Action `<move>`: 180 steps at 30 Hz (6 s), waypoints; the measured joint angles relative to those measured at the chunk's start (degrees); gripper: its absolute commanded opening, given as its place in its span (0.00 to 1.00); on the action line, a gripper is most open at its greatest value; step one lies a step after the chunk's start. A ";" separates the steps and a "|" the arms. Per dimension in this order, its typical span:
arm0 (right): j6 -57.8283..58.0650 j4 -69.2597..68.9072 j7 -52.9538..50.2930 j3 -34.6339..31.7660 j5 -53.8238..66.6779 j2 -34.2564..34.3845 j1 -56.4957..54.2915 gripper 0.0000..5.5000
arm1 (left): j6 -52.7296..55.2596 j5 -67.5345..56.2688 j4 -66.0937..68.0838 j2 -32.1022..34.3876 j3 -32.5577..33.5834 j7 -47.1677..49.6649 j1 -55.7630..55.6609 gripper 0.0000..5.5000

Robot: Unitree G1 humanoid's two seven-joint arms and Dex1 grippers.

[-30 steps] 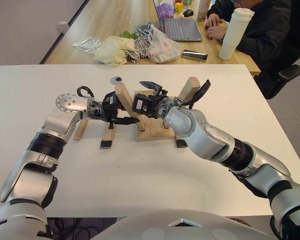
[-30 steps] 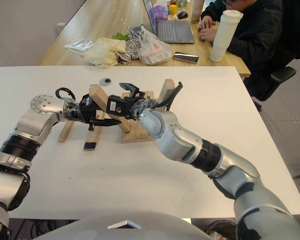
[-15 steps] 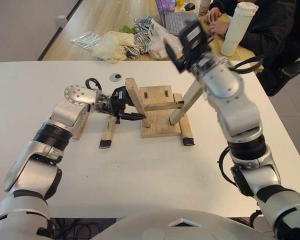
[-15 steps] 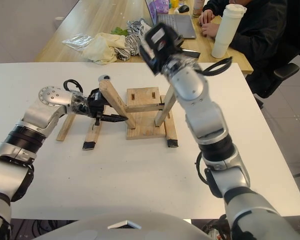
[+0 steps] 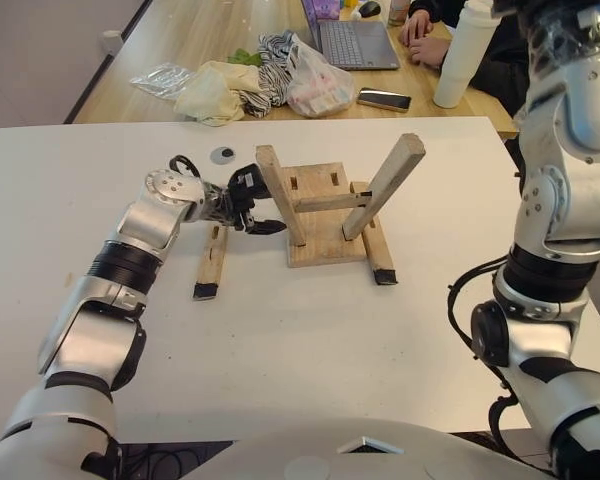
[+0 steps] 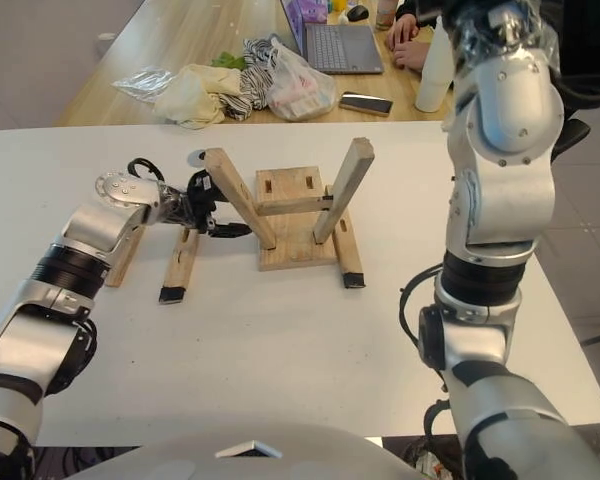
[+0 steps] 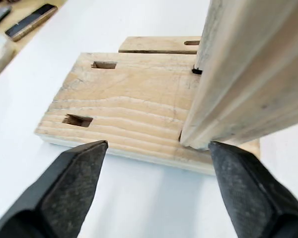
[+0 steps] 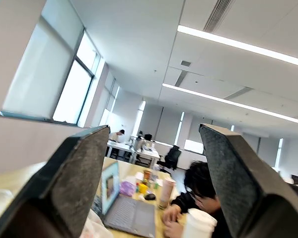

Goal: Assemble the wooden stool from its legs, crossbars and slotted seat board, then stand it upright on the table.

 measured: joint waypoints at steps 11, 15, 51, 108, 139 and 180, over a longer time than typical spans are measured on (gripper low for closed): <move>4.30 0.73 32.50 -2.50 26.33 -5.95 39.08 0.60 | -7.27 -9.16 -0.04 -13.40 17.93 15.73 6.31 0.67; -3.39 10.04 34.86 4.40 20.67 -5.12 41.01 0.60 | -7.51 -13.40 1.47 -21.16 19.83 15.19 7.09 0.67; -27.45 24.17 35.61 14.02 -4.76 -14.96 40.42 0.60 | -34.45 21.26 33.14 -11.75 4.39 35.15 -1.84 0.67; -26.21 35.18 24.51 21.93 -4.30 -3.55 29.79 0.60 | -29.66 5.22 18.79 -6.10 7.60 -6.34 10.01 0.67; -19.87 20.92 26.02 15.72 -2.70 -5.86 40.85 0.60 | 16.42 -14.81 -14.92 -4.31 41.06 30.39 42.54 0.33; 14.47 -3.48 -8.39 -3.04 80.45 7.92 10.67 0.20 | -26.68 -10.10 -31.23 -20.81 18.09 20.62 16.69 0.23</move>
